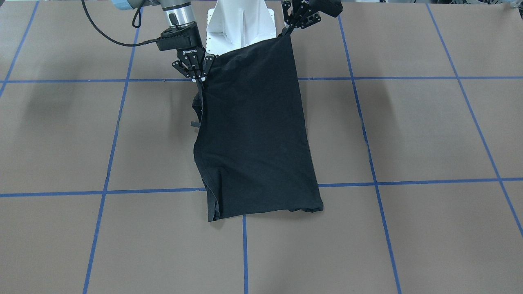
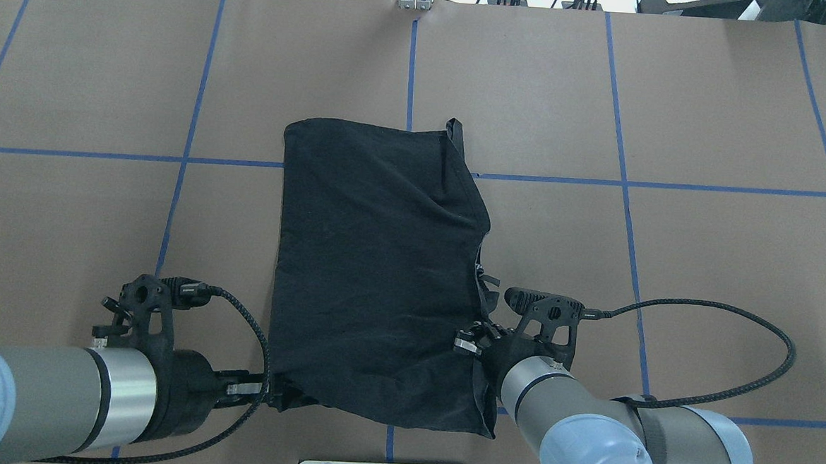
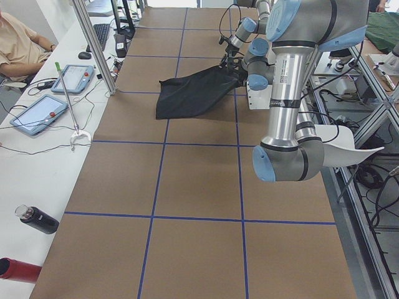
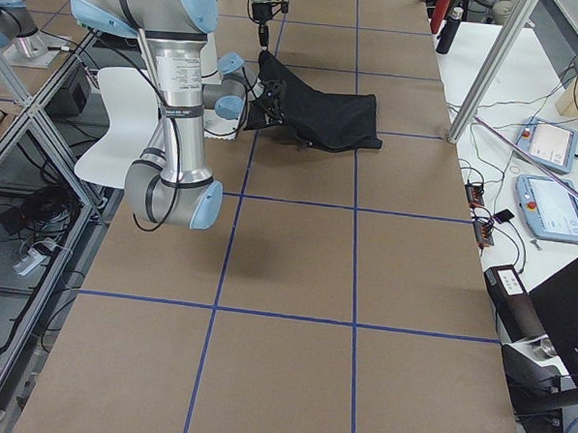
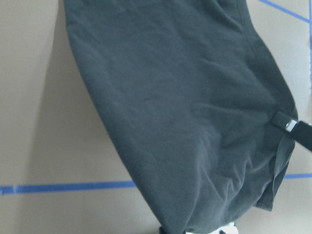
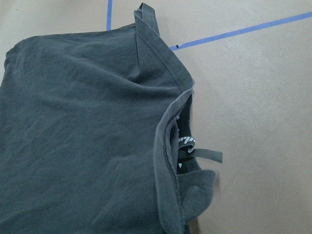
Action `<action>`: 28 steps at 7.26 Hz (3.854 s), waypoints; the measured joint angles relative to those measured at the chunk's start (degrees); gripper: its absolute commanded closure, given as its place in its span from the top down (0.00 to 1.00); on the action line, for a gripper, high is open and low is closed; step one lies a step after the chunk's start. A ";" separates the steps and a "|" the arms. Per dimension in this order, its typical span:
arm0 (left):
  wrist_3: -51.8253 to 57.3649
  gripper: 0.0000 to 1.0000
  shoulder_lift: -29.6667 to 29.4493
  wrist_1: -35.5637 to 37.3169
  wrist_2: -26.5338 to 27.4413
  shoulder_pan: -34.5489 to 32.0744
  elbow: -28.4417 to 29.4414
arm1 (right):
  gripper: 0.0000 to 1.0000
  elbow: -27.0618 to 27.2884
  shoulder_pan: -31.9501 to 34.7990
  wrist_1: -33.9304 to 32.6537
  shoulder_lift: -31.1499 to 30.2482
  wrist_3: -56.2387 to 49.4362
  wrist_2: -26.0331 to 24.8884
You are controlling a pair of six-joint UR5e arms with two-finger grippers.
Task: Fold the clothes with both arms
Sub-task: 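Lift the near edge with both grippers and fold it away from the robot, then lower the fold with the right gripper while the left gripper releases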
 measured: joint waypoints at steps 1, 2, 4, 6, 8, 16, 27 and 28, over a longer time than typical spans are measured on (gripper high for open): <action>3.00 0.00 -4.05 3.38 -0.66 -3.67 2.31 | 0.00 -0.44 1.45 -1.26 1.20 -0.17 0.08; 6.26 0.00 -8.07 6.05 -1.80 -7.98 5.45 | 0.00 -1.40 3.15 -3.66 3.61 -0.26 0.19; 12.93 0.00 -12.36 8.28 -6.29 -17.29 10.18 | 0.00 -3.30 6.49 -7.34 7.65 -0.42 0.93; 17.91 0.00 -16.43 8.55 -8.57 -24.51 16.58 | 0.00 -5.80 9.31 -8.04 9.93 -1.66 1.91; 22.68 0.00 -22.36 8.07 -8.92 -29.22 27.84 | 0.00 -10.70 11.91 -8.08 13.64 -2.83 2.85; 29.62 1.00 -35.49 -14.57 -5.94 -31.63 70.03 | 1.00 -29.73 18.83 -7.40 24.33 -6.05 5.05; 48.59 1.00 -14.10 -19.36 -18.60 -39.82 44.91 | 0.92 -48.33 18.16 -11.43 43.40 -11.75 12.71; 48.27 1.00 -14.08 -19.39 -18.59 -39.77 44.89 | 0.91 -48.18 17.39 -13.98 43.28 -11.86 11.84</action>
